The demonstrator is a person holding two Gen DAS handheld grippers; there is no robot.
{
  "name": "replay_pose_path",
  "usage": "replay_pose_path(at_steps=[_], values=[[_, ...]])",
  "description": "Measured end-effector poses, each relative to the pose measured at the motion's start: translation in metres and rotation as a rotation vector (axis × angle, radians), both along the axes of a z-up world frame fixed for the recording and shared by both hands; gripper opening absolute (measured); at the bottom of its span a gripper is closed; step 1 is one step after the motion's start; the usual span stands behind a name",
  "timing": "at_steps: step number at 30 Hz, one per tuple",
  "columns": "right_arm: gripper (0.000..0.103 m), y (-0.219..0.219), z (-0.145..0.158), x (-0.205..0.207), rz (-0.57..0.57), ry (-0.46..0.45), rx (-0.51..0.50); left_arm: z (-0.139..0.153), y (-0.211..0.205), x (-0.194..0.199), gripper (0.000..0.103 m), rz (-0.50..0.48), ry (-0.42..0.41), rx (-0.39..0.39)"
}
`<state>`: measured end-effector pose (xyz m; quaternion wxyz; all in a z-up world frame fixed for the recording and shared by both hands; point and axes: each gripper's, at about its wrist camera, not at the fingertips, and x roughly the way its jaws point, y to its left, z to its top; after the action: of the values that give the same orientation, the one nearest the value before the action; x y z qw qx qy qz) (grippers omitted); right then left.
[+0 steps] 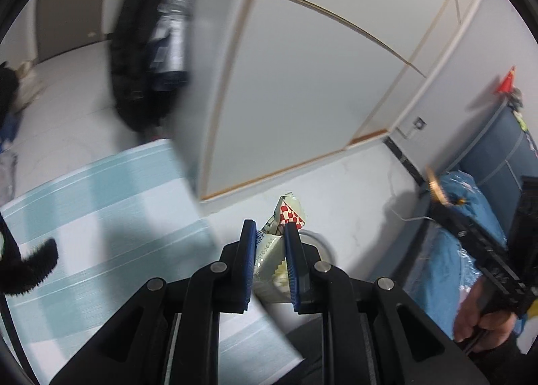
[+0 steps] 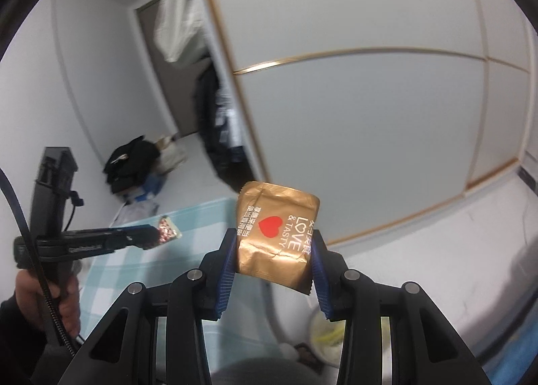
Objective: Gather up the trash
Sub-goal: 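Carry candy wrapper in left gripper while right carries gold packet to bin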
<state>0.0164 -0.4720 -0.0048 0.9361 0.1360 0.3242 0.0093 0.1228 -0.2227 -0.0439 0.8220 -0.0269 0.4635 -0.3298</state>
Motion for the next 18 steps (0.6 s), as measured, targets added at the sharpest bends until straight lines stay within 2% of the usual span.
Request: replay_pose_path(at_steps=[4, 12, 18], values=[[0.040, -0.036, -0.025, -0.001, -0.075, 0.065, 0.033, -0.008, -0.035, 0.007, 0.013, -0.060, 0.018, 0.004], [0.040, -0.078, -0.085, -0.001, -0.152, 0.198, 0.107, -0.046, -0.094, 0.025, 0.013, -0.166, 0.130, 0.017], [0.040, -0.104, -0.141, 0.013, -0.187, 0.323, 0.200, -0.074, -0.122, 0.028, 0.013, -0.199, 0.221, 0.041]])
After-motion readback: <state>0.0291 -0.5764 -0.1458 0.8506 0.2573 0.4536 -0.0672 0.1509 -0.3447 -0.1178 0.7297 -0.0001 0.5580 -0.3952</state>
